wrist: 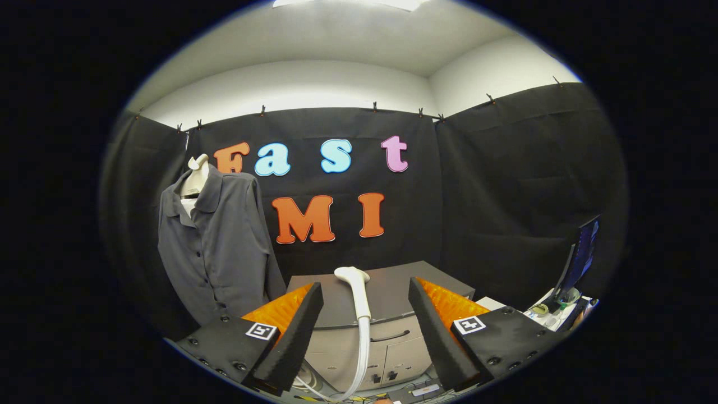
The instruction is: Iron the clothes twice with a garment steamer, once on the left side and once on the right side.
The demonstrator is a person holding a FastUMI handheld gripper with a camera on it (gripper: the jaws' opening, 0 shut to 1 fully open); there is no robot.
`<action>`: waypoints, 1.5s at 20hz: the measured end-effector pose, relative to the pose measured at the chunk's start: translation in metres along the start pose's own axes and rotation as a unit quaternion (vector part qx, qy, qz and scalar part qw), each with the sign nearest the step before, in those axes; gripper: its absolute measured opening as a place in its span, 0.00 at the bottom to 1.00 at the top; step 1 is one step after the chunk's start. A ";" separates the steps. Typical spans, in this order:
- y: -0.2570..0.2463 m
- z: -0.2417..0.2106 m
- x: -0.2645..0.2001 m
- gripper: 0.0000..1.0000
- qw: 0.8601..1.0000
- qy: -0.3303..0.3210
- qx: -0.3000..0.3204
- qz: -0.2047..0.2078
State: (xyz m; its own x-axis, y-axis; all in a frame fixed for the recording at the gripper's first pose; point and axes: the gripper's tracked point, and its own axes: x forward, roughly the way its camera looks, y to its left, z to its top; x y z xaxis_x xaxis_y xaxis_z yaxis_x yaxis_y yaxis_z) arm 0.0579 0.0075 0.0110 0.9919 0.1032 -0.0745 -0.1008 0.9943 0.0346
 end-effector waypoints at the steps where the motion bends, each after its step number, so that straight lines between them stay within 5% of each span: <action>1: -0.003 -0.001 0.011 0.98 1.000 0.009 0.001 0.004; 17: -0.017 -0.042 0.209 0.99 0.984 0.166 -0.002 0.070; 30: -0.010 -0.161 0.323 0.93 0.934 0.348 -0.001 0.079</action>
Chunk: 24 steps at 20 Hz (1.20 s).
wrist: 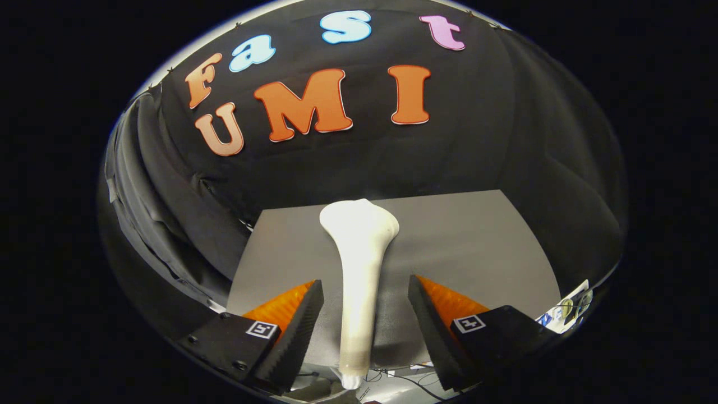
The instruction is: Iron the clothes twice with a garment steamer, once on the left side and once on the right side.
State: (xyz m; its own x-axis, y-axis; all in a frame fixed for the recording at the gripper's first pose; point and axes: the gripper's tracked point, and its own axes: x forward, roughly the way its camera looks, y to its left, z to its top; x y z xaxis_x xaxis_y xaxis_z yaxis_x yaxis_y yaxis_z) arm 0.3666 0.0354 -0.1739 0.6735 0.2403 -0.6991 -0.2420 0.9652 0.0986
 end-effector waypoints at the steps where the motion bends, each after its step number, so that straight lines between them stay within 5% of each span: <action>1: -0.001 -0.005 0.007 0.92 1.000 0.013 0.002 0.000; 7: -0.008 -0.013 0.038 0.83 0.998 0.058 0.020 0.000; 13: 0.001 -0.020 0.054 0.61 0.995 0.090 0.033 0.009; 20: 0.003 -0.016 0.052 0.46 0.996 0.076 0.048 0.012; 24: 0.003 -0.008 0.032 0.46 0.998 0.040 0.052 0.014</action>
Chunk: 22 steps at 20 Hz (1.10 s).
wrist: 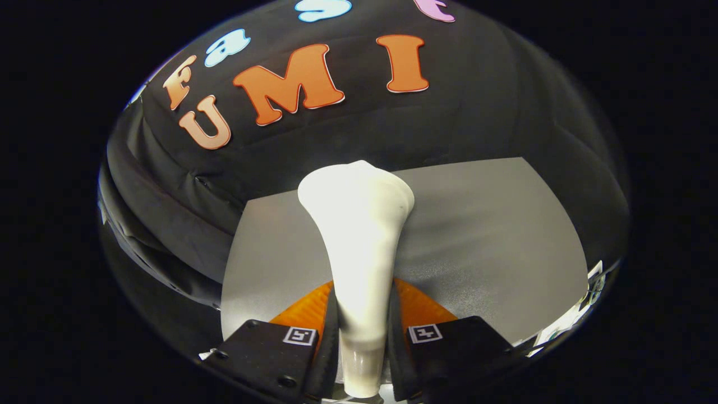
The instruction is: Iron the clothes twice with a garment steamer, once on the left side and once on the right side.
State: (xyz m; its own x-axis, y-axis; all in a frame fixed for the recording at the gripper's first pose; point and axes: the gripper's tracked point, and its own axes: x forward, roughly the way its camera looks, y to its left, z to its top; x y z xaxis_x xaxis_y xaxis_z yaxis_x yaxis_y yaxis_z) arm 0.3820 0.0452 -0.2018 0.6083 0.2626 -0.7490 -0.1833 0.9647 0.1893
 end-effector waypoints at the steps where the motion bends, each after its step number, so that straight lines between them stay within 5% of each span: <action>1: -0.001 0.002 -0.006 0.46 1.000 -0.009 0.000 -0.003; 14: 0.023 -0.010 -0.117 0.46 0.991 -0.117 -0.030 -0.056; 22: 0.079 -0.069 -0.165 0.46 0.992 -0.128 -0.009 -0.013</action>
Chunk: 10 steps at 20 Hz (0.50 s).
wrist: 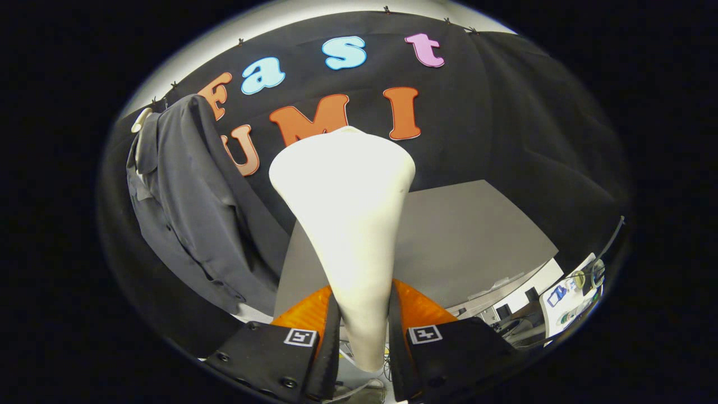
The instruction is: Iron the clothes twice with a garment steamer, once on the left side and once on the right side.
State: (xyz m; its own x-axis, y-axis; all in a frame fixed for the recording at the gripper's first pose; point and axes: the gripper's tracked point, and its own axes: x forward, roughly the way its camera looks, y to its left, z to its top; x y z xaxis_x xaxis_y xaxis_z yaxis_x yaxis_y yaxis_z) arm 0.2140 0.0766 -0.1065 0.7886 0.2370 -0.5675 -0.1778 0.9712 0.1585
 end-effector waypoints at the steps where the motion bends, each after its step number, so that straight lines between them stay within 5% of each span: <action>1: 0.006 -0.003 -0.007 0.45 1.000 -0.005 0.002 0.001; 10: 0.071 -0.025 -0.051 0.45 0.999 -0.038 -0.011 -0.017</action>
State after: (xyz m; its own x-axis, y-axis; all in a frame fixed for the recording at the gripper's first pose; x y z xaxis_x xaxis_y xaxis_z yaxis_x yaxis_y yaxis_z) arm 0.1462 0.1339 -0.0867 0.8364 0.2020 -0.5095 -0.1624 0.9792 0.1215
